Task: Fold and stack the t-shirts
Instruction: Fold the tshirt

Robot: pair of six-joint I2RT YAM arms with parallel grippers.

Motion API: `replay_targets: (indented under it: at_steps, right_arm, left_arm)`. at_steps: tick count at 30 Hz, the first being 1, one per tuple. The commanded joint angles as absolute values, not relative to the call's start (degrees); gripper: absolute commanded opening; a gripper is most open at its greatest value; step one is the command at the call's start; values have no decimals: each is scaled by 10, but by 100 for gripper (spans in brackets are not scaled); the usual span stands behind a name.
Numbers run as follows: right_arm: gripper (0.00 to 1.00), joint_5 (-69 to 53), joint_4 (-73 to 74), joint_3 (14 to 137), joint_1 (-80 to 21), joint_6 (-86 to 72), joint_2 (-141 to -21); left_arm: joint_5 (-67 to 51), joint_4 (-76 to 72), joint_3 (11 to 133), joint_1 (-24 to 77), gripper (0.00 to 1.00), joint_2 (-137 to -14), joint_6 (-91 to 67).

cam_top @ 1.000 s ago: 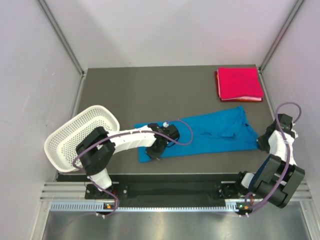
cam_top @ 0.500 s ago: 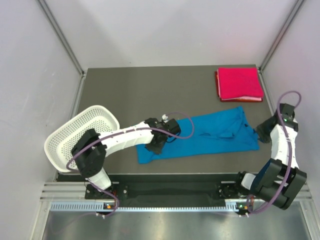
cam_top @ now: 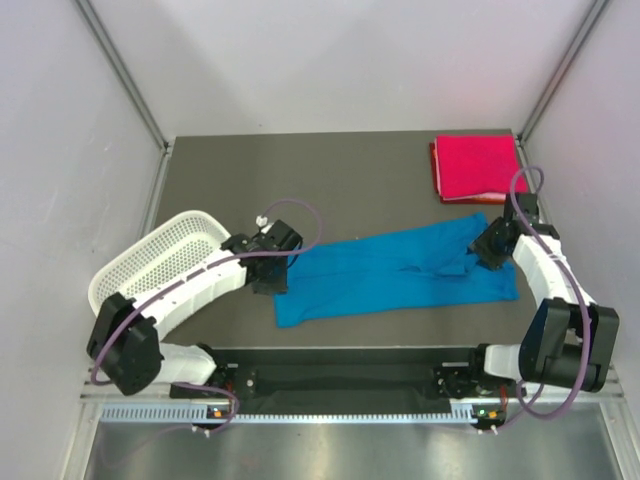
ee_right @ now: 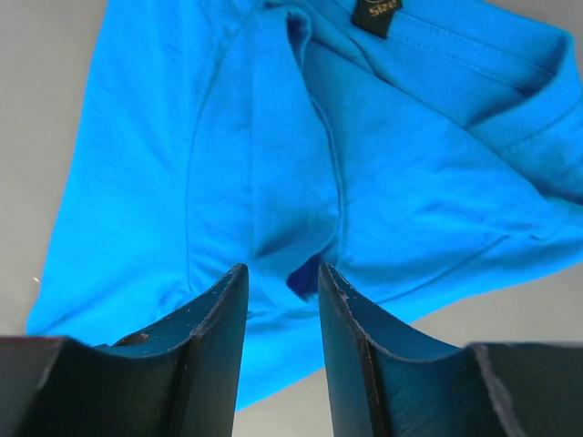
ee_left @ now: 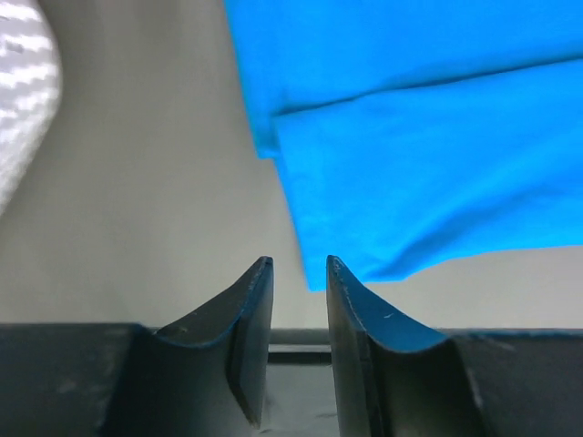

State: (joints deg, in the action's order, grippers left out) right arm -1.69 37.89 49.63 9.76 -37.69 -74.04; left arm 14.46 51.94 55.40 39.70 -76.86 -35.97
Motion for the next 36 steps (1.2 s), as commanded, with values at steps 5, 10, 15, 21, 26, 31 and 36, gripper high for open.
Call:
replay_targets:
  at_steps: [5,10,15,21,26,31,36]
  right_arm:
    - [37,-33,352,540,95,-363,-755]
    - [37,-26,349,539,96,-351,-744]
    - [38,-18,345,527,105,-343,-757]
    - [37,-19,341,521,127,-335,-753]
    - [37,-18,342,521,127,-333,-752]
    - [37,-17,340,512,129,-333,-746]
    - [37,-18,335,506,130,-334,-751]
  left_arm:
    - [69,413,494,390,32,-780,-435]
    - [98,419,481,390,32,-789,-438]
    - [60,385,453,391,31,-799,-444]
    - [105,413,455,399,31,-809,-438]
    - [84,393,446,399,33,-796,-439]
    - [83,402,436,401,32,-801,-440]
    - [62,386,423,402,25,-802,-448]
